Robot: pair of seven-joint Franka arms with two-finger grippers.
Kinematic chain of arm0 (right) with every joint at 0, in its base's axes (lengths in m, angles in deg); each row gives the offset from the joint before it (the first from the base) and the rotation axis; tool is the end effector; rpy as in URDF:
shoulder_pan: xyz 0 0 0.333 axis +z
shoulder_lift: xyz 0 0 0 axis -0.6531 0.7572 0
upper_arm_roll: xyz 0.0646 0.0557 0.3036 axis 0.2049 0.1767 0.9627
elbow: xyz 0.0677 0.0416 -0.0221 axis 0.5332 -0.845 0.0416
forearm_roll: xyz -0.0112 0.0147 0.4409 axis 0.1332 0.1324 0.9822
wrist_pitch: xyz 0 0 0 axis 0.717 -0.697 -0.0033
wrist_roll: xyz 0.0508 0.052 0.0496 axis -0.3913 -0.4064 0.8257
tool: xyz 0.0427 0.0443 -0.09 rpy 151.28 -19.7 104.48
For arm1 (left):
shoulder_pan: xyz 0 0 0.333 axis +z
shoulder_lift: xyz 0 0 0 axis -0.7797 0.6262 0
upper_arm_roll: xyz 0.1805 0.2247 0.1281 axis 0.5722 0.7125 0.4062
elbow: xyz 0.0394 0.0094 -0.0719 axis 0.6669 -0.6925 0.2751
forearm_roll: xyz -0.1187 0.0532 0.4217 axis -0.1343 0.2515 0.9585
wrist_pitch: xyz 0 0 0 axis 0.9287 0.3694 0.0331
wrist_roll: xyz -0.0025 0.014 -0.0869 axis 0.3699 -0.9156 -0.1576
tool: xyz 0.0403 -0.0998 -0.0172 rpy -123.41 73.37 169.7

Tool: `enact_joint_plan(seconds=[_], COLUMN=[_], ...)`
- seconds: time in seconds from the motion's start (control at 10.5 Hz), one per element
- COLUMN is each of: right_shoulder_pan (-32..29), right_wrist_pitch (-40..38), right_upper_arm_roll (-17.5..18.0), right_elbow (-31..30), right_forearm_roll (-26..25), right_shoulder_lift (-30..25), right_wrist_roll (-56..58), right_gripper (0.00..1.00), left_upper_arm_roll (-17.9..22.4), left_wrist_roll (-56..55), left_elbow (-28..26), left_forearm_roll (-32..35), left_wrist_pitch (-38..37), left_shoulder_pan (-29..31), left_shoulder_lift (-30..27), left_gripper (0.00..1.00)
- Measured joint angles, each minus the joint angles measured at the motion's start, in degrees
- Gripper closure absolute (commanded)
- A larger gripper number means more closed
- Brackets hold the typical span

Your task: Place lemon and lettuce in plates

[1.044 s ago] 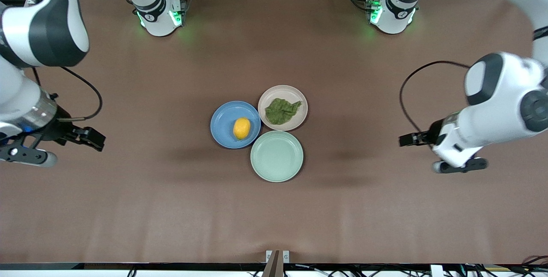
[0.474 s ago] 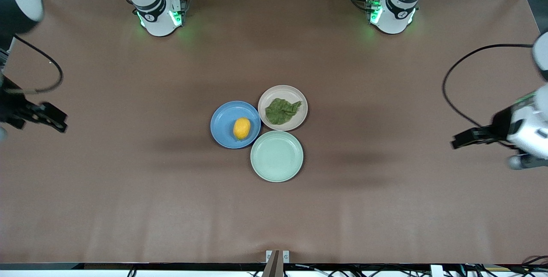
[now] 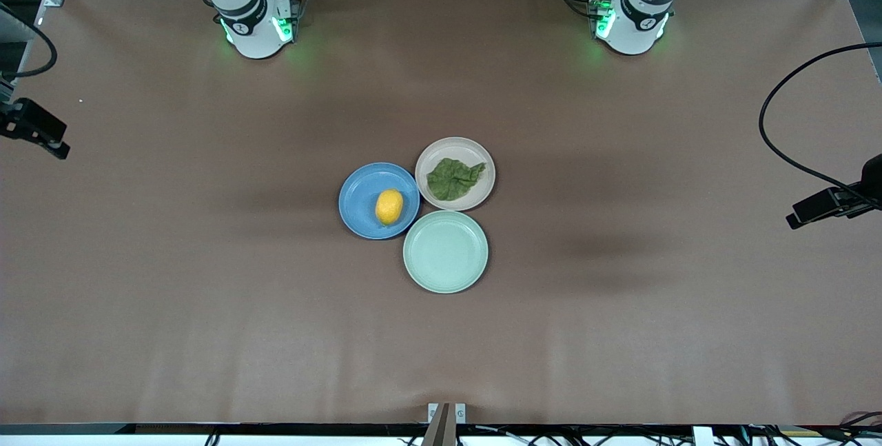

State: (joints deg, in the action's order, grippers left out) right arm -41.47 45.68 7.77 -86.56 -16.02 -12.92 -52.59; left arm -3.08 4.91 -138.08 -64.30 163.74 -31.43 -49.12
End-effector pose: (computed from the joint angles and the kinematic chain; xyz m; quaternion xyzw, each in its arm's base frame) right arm 0.6203 -0.0231 0.6701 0.9982 -0.0071 0.0559 0.0213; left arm 0.7022 0.0308 0.5692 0.9940 0.0949 0.0492 0.0229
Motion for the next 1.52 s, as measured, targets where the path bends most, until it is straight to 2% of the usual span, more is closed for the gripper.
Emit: enact_joint_plan(seconds=[0.19,0.38,0.57,1.04,1.14,1.52], right_shoulder_pan=[-2.6,-3.2,-3.2,-3.2,-3.2,-3.2], right_wrist_pitch=[-0.1,0.0,0.2,2.2,2.4,3.3], right_upper_arm_roll=[-0.1,-0.1,0.0,0.5,0.7,1.0], right_elbow=[-2.4,-4.5,-5.9,-11.2,-12.0,-12.3], right_forearm_roll=[3.6,4.1,4.2,4.3,4.3,4.3], right_shoulder_lift=[-1.7,-2.8,-3.0,-3.0,-3.0,-3.5], right_wrist_roll=[2.6,3.0,3.0,3.0,3.0,3.0], right_gripper=[0.00,0.00,0.00,0.00,0.00,0.00], left_upper_arm_roll=[0.2,2.1,11.3,20.9,22.3,22.5], left_wrist_roll=[0.0,0.0,0.0,0.0,0.0,0.0], left_elbow=[0.0,0.1,0.1,0.1,0.1,-0.1], left_forearm_roll=[0.0,-0.1,-0.8,-3.8,-4.3,-4.5], left_wrist_pitch=[-1.2,-2.0,-4.3,-6.2,-6.6,-9.0], left_shoulder_pan=[0.0,-2.0,-11.4,-19.0,-19.8,-20.3], left_shoulder_lift=[-0.5,-1.4,-3.6,-6.4,-6.7,-6.8], left_gripper=[0.00,0.00,0.00,0.00,0.00,0.00])
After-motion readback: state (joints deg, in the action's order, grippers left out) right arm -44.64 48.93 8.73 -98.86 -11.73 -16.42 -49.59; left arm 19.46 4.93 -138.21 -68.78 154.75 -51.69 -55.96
